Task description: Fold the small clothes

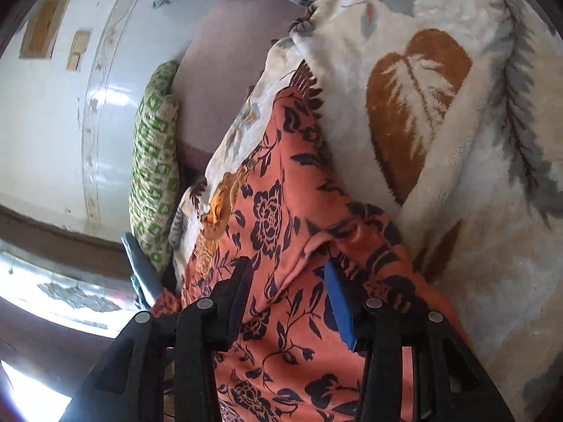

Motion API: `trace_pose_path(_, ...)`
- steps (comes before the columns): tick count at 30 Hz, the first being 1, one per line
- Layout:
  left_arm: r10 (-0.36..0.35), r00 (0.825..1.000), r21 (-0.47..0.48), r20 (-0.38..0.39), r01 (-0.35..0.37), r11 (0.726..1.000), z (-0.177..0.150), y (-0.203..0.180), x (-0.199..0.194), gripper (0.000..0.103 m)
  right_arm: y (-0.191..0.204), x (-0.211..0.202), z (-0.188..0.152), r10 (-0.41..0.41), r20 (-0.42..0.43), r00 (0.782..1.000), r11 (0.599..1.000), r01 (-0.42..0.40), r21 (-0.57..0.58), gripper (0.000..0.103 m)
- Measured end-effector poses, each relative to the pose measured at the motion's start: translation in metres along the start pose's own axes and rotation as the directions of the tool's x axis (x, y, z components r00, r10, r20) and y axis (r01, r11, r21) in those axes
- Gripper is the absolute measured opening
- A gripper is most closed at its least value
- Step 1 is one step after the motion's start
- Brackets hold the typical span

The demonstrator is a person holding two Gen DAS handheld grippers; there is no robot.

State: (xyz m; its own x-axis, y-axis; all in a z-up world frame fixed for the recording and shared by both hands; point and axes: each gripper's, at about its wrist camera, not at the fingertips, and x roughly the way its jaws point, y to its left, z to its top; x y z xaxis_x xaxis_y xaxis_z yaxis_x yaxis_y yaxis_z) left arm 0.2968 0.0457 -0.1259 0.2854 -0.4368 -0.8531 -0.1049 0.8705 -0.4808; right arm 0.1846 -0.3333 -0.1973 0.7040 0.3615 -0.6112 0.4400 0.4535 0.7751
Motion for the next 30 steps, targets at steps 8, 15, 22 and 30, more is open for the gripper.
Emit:
trace_pose_path(8,0.02,0.999,0.009,0.042,-0.02,1.0,0.025,-0.022,0.026,0.078,-0.002,0.003,0.032,0.048,0.09,0.995,0.996,-0.055,0.077,0.005)
trace_pose_path(15,0.133,0.991,0.058,0.034,-0.135,0.989,0.028,-0.03,0.058,0.078,-0.028,0.013,0.04,-0.183,-0.007,0.983,0.983,0.183,0.024,0.005)
trace_pose_path(22,0.061,0.997,0.07,0.048,-0.065,0.995,0.018,-0.029,0.021,0.078,-0.002,-0.029,0.027,-0.149,0.032,0.988,0.982,0.152,-0.111,0.015)
trace_pose_path(30,0.086,0.978,-0.039,0.192,-0.08,0.996,0.022,0.027,-0.057,0.08,0.044,-0.058,0.061,-0.1,0.186,0.977,0.964,0.141,-0.224,0.054)
